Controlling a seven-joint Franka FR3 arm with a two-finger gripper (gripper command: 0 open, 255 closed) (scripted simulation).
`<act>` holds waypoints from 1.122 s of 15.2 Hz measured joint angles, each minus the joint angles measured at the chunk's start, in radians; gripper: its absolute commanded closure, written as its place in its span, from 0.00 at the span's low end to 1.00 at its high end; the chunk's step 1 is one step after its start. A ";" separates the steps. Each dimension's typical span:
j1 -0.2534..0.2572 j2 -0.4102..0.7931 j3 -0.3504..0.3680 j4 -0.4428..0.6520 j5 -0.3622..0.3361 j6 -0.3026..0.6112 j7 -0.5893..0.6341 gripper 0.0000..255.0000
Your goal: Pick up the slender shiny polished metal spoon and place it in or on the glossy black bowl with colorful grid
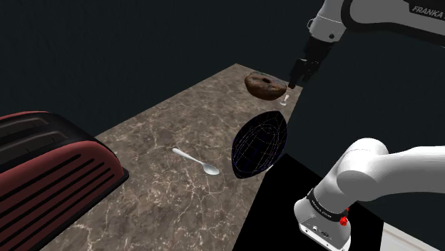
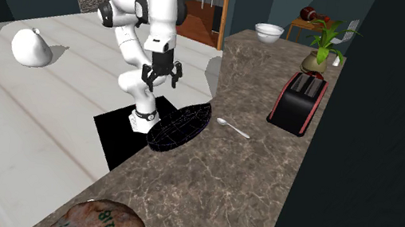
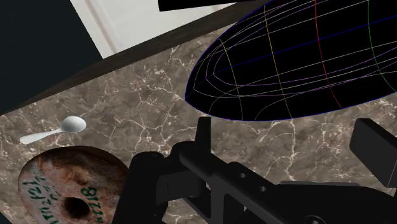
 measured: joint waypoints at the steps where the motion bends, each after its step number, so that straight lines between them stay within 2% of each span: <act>1: 0.000 0.000 0.000 0.000 0.000 0.000 0.000 0.00; 6: 0.033 0.013 0.047 -0.072 0.053 0.099 0.054 0.00; 11: 0.079 0.040 0.108 -0.179 0.117 0.255 0.119 0.00; 17: 0.139 0.117 0.190 -0.243 0.191 0.431 0.193 0.00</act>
